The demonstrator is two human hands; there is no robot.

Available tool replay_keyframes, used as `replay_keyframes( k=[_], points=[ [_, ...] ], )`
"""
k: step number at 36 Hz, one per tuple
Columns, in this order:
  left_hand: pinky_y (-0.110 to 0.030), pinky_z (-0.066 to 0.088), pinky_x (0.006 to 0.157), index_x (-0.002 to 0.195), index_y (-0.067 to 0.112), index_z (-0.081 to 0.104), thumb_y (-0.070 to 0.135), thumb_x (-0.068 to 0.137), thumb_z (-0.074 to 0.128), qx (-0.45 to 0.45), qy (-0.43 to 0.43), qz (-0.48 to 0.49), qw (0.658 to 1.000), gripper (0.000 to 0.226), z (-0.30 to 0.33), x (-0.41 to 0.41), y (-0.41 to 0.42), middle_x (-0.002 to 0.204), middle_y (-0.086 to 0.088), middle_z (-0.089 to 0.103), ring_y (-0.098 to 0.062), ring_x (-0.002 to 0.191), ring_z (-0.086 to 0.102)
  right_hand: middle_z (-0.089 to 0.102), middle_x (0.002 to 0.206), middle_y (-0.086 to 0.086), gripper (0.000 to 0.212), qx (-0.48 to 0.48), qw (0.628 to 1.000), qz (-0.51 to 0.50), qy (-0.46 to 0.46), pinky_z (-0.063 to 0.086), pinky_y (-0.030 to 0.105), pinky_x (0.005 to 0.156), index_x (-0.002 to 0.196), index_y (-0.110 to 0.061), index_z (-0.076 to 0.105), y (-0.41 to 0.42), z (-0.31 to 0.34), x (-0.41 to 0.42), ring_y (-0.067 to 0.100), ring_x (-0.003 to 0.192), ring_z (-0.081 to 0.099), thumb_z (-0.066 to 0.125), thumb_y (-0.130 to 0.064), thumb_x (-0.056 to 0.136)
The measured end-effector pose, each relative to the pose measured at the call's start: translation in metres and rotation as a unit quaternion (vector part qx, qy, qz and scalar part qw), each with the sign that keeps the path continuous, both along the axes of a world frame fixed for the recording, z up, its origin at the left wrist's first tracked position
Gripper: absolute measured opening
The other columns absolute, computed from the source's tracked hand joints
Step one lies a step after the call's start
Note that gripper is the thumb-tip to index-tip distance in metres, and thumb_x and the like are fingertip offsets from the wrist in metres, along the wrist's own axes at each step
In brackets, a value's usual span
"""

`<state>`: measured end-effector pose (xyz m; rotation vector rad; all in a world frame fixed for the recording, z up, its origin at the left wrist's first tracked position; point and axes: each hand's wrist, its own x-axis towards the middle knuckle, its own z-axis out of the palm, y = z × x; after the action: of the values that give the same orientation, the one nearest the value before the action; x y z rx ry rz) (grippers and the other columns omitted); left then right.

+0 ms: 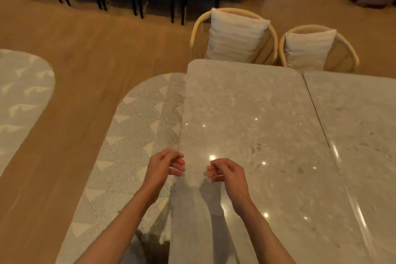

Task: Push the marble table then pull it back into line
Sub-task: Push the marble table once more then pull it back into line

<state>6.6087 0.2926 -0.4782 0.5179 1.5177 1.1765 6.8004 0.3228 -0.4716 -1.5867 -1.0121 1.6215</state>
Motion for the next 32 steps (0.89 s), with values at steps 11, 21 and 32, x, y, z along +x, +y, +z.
replay_keyframes(
  k=[11, 21, 32],
  points=[
    [-0.035, 0.056, 0.063, 0.083, 0.005, 0.071, 0.011, 0.097, 0.054, 0.079, -0.010, -0.095, 0.992, 0.023, 0.032, -0.203, 0.096, 0.080, -0.013, 0.069, -0.026, 0.074, 0.064, 0.075, 0.077, 0.010, 0.019, 0.060, 0.985, -0.158, 0.012, 0.056, 0.021, 0.059, 0.091, -0.004, 0.071, 0.049, 0.001, -0.206, 0.017, 0.065, 0.068, 0.054, -0.005, 0.097],
    [-0.032, 0.057, 0.062, 0.077, 0.013, 0.075, 0.015, 0.095, 0.056, 0.098, 0.030, -0.123, 0.987, 0.026, 0.089, -0.314, 0.164, 0.077, -0.008, 0.071, -0.024, 0.074, 0.066, 0.076, 0.081, 0.008, 0.019, 0.129, 0.976, -0.173, 0.034, 0.057, 0.023, 0.063, 0.091, -0.008, 0.074, 0.123, 0.081, -0.288, 0.015, 0.068, 0.069, 0.056, -0.008, 0.098],
    [-0.028, 0.058, 0.059, 0.074, 0.018, 0.077, 0.026, 0.082, 0.061, 0.147, 0.045, -0.142, 0.978, 0.019, 0.104, -0.359, 0.353, 0.076, -0.007, 0.072, -0.017, 0.068, 0.068, 0.077, 0.080, 0.009, 0.021, 0.143, 0.947, -0.281, 0.061, 0.058, 0.023, 0.060, 0.093, -0.005, 0.074, 0.289, 0.077, -0.299, 0.016, 0.068, 0.069, 0.054, -0.009, 0.098]
  ],
)
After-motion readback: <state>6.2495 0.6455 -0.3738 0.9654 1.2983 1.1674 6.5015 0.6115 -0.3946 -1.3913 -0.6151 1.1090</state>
